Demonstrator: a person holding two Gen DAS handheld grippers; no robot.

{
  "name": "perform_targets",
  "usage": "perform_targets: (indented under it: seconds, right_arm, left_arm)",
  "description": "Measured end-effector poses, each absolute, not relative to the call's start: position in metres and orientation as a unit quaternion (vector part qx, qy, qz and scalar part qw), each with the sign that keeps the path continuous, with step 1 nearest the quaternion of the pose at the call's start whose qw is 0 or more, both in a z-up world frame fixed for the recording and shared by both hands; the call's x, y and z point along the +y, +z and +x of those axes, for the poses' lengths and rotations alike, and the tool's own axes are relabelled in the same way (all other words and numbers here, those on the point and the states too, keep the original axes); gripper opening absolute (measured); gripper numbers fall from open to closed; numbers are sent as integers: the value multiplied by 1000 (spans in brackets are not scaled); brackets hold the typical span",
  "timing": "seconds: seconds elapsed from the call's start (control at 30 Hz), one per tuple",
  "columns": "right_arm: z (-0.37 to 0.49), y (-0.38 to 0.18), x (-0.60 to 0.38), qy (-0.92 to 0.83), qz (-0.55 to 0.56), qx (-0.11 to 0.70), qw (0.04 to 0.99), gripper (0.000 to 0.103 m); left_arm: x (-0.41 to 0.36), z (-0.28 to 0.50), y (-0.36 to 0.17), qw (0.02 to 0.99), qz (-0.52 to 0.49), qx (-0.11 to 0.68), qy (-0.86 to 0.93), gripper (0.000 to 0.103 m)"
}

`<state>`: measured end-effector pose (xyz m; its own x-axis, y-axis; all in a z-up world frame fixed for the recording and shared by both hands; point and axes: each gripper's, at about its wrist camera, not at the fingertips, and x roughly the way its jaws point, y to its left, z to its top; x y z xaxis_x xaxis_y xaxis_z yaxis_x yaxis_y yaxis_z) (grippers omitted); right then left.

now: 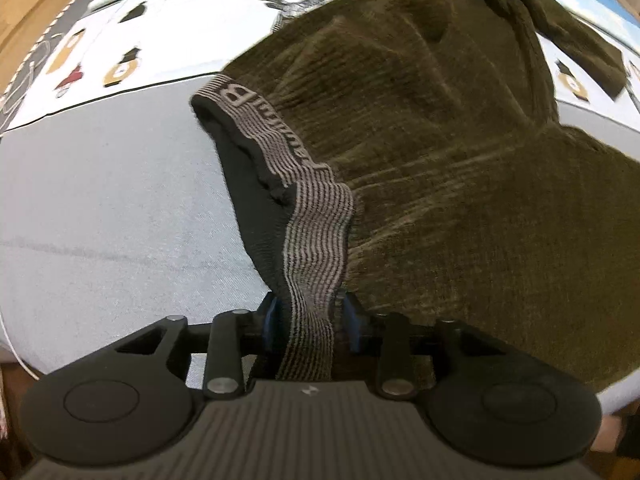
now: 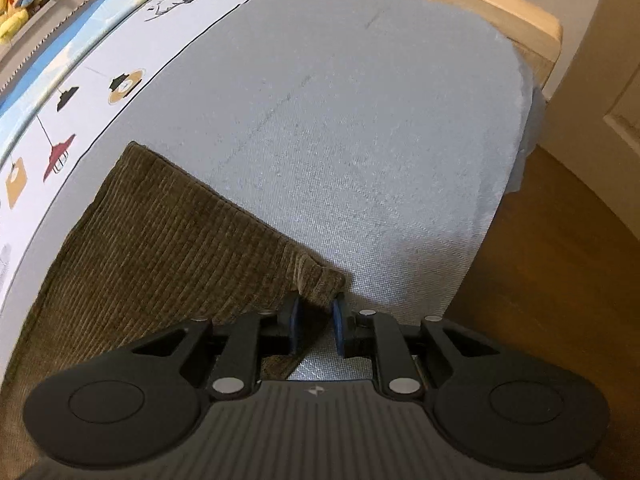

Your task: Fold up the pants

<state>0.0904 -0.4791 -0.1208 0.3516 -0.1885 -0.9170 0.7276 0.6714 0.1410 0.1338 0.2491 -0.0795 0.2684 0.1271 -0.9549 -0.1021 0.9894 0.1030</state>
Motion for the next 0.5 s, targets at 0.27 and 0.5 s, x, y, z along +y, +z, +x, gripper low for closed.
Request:
perform_targets:
  seconds: [0.27, 0.5]
  right_arm:
    - [88, -86, -462, -394, 210, 444, 777, 39]
    - [99, -29, -418, -345, 212, 307, 862, 39]
  left_arm:
    - [232, 145, -33, 843, 35, 521, 128, 54]
    - [170, 183, 28, 902, -16, 421, 89, 51]
